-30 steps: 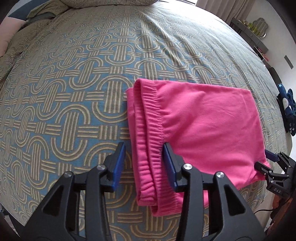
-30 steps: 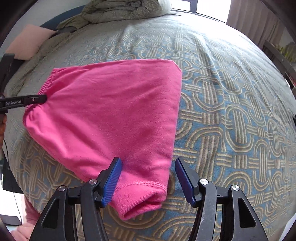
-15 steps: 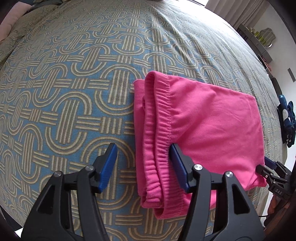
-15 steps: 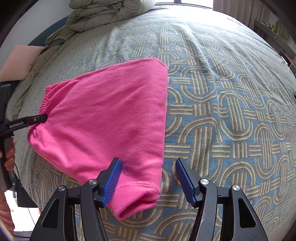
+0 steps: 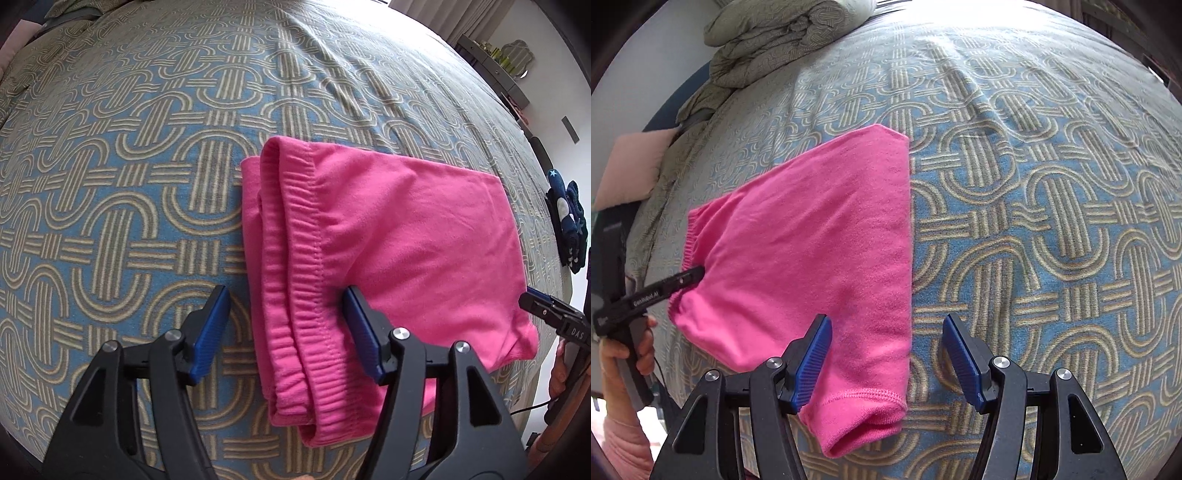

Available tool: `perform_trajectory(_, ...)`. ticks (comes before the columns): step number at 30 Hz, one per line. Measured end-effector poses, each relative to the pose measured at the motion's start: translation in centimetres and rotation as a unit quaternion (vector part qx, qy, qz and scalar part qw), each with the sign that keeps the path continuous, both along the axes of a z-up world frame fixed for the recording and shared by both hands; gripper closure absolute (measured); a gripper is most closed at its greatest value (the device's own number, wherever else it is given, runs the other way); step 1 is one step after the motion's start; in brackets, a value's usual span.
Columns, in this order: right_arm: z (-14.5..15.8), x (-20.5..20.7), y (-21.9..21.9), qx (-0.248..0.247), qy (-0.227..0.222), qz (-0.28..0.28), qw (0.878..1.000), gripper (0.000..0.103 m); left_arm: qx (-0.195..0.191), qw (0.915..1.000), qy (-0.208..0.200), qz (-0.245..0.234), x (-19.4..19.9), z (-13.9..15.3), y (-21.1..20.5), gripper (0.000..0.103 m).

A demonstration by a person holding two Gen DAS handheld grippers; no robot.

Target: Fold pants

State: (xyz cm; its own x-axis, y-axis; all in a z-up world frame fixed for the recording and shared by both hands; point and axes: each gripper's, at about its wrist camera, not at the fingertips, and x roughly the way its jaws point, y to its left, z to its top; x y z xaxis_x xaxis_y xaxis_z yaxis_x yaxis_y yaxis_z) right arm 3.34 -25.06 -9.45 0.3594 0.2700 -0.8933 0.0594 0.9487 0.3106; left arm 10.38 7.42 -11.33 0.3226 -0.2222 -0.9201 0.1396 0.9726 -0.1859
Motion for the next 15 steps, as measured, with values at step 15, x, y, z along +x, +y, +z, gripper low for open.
perform_trajectory(15,-2.0,4.0,-2.5,0.193,-0.007,0.003,0.981,0.028,-0.054,0.9981,0.004,-0.029,1.0,-0.8,-0.6,0.036)
